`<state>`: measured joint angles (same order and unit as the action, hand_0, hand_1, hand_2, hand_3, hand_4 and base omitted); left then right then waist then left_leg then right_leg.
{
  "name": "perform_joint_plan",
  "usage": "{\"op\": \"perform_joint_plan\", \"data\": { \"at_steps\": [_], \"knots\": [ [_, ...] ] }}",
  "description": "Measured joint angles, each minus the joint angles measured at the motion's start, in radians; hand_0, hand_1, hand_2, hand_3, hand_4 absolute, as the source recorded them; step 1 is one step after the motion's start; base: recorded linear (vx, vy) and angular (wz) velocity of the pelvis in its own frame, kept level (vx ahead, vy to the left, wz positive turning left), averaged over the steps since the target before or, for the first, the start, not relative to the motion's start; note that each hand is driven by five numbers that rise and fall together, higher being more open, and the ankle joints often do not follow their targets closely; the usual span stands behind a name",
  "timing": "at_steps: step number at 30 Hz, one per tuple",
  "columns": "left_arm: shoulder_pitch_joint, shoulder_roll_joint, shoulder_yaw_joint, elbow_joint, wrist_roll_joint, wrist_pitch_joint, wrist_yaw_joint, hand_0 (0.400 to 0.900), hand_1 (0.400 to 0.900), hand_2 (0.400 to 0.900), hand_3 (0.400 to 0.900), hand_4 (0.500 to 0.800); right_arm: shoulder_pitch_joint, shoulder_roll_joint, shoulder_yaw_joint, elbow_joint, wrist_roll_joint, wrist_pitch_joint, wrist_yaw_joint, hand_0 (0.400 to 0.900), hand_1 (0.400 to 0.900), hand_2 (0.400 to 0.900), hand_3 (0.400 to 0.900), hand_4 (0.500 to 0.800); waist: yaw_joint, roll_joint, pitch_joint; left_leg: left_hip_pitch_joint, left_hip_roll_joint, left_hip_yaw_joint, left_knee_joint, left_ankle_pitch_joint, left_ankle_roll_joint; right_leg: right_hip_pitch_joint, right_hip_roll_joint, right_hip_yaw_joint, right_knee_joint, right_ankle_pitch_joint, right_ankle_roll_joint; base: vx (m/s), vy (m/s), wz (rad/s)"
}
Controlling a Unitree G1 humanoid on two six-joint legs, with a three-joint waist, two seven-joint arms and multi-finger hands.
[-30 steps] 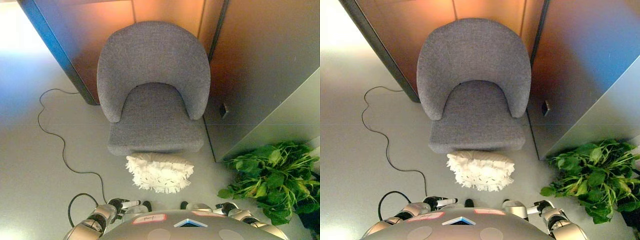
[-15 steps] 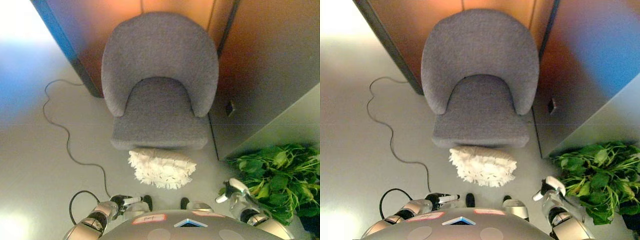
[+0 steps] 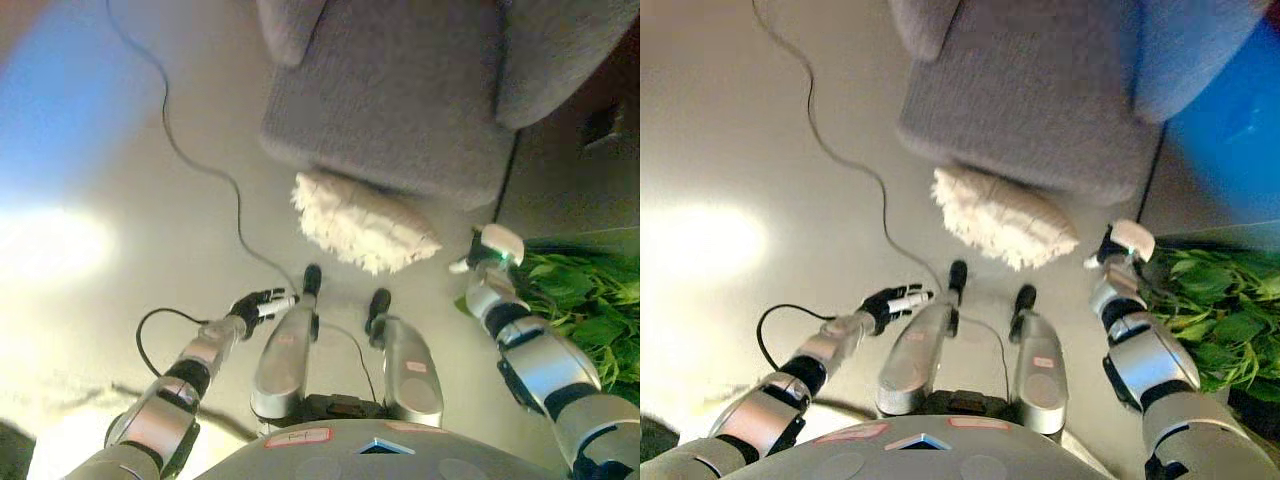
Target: Pick up the pillow and put it on the sofa.
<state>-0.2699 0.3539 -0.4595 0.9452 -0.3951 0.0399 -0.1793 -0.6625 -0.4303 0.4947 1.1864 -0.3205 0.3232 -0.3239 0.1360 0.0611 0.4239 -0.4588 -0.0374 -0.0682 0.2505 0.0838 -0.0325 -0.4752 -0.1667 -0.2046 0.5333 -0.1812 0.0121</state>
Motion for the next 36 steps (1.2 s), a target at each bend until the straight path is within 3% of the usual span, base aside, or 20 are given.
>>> {"op": "perform_joint_plan", "data": {
  "at_steps": [1, 4, 8, 11, 17, 24, 32, 33, 34, 35, 36],
  "knots": [
    [-0.018, 0.003, 0.001, -0.013, -0.015, -0.005, -0.003, 0.9, 0.9, 0.9, 0.9, 0.8, -0.054, -0.017, 0.002, -0.001, 0.029, 0.0, 0.013, 0.9, 0.9, 0.9, 0.9, 0.8, 0.014, 0.018, 0.044, -0.051, -0.009, -0.006, 0.053, -0.006, 0.004, -0.049, -0.017, -0.001, 0.068, -0.014, -0.005, -0.16, 0.065, 0.26],
    [-0.016, 0.016, -0.007, -0.022, -0.041, -0.012, -0.007, 0.9, 0.9, 0.9, 0.9, 0.8, -0.098, -0.017, 0.011, -0.002, 0.081, 0.0, 0.036, 0.9, 0.9, 0.9, 0.9, 0.8, 0.023, 0.026, 0.057, -0.131, -0.025, -0.01, 0.131, -0.023, 0.003, -0.12, -0.039, -0.006, 0.146, -0.039, -0.012, -0.05, 0.064, 0.13],
    [0.01, 0.041, -0.008, -0.109, -0.132, -0.033, -0.015, 0.9, 0.9, 0.9, 0.9, 0.8, -0.132, -0.018, 0.012, 0.0, 0.14, 0.002, 0.05, 0.9, 0.9, 0.9, 0.9, 0.8, 0.036, 0.036, 0.066, -0.245, -0.038, 0.01, 0.308, -0.078, 0.015, -0.221, -0.072, 0.018, 0.296, -0.09, -0.018, -0.05, 0.138, -0.04],
    [0.018, 0.045, -0.008, -0.152, -0.188, -0.043, -0.019, 0.9, 0.9, 0.9, 0.9, 0.8, -0.158, -0.029, 0.012, -0.001, 0.15, 0.002, 0.054, 0.9, 0.9, 0.9, 0.9, 0.8, 0.031, 0.046, 0.072, -0.307, -0.036, 0.036, 0.411, -0.12, 0.018, -0.283, -0.076, 0.051, 0.388, -0.111, -0.015, -0.04, 0.128, -0.05],
    [0.029, 0.048, -0.006, -0.233, -0.267, -0.087, -0.027, 0.9, 0.9, 0.9, 0.9, 0.8, -0.219, -0.074, 0.037, -0.001, 0.157, 0.003, 0.07, 0.9, 0.9, 0.9, 0.9, 0.8, 0.03, 0.069, 0.081, -0.428, -0.033, 0.049, 0.531, -0.131, 0.023, -0.405, -0.081, 0.091, 0.499, -0.113, -0.015, -0.02, 0.11, 0.0],
    [0.133, 0.072, 0.005, -0.313, -0.342, -0.138, -0.034, 0.9, 0.9, 0.9, 0.9, 0.8, -0.297, -0.133, 0.065, -0.009, 0.158, 0.018, 0.071, 0.9, 0.9, 0.9, 0.9, 0.8, 0.035, 0.087, 0.086, -0.534, -0.038, 0.068, 0.581, -0.131, 0.023, -0.522, -0.092, 0.111, 0.562, -0.113, -0.016, -0.01, 0.095, 0.05],
    [0.233, 0.11, 0.029, -0.427, -0.42, -0.193, -0.084, 0.9, 0.9, 0.9, 0.9, 0.8, -0.381, -0.192, 0.103, -0.01, 0.155, 0.025, 0.089, 0.9, 0.9, 0.9, 0.9, 0.8, 0.043, 0.117, 0.088, -0.665, -0.053, 0.068, 0.723, -0.153, 0.027, -0.655, -0.088, 0.15, 0.682, -0.114, -0.014, -0.01, 0.061, 0.07],
    [0.245, 0.113, 0.032, -0.452, -0.432, -0.197, -0.096, 0.9, 0.9, 0.9, 0.9, 0.8, -0.399, -0.203, 0.12, -0.009, 0.154, 0.031, 0.1, 0.9, 0.9, 0.9, 0.9, 0.8, 0.048, 0.118, 0.087, -0.687, -0.05, 0.078, 0.742, -0.154, 0.028, -0.678, -0.081, 0.162, 0.736, -0.132, -0.019, -0.02, 0.03, 0.04],
    [0.249, 0.122, 0.035, -0.478, -0.436, -0.206, -0.105, 0.9, 0.9, 0.9, 0.9, 0.8, -0.416, -0.213, 0.121, -0.009, 0.154, 0.044, 0.11, 0.9, 0.9, 0.9, 0.9, 0.8, 0.05, 0.119, 0.087, -0.713, -0.052, 0.082, 0.754, -0.154, 0.028, -0.683, -0.067, 0.166, 0.813, -0.178, -0.053, -0.02, 0.026, 0.04],
    [0.249, 0.13, 0.042, -0.508, -0.438, -0.224, -0.114, 0.9, 0.9, 0.9, 0.9, 0.8, -0.454, -0.231, 0.127, -0.009, 0.151, 0.054, 0.127, 0.9, 0.9, 0.9, 0.9, 0.8, 0.048, 0.119, 0.086, -0.748, -0.056, 0.09, 0.764, -0.155, 0.025, -0.689, -0.062, 0.166, 0.835, -0.255, -0.038, -0.02, 0.007, 0.03],
    [0.249, 0.13, 0.047, -0.518, -0.441, -0.23, -0.12, 0.9, 0.9, 0.9, 0.9, 0.8, -0.479, -0.24, 0.133, -0.008, 0.146, 0.058, 0.138, 0.9, 0.9, 0.9, 0.9, 0.8, 0.041, 0.122, 0.085, -0.783, -0.061, 0.095, 0.808, -0.178, 0.029, -0.718, -0.074, 0.162, 0.844, -0.254, -0.04, -0.02, -0.007, 0.05]
  ]
}}
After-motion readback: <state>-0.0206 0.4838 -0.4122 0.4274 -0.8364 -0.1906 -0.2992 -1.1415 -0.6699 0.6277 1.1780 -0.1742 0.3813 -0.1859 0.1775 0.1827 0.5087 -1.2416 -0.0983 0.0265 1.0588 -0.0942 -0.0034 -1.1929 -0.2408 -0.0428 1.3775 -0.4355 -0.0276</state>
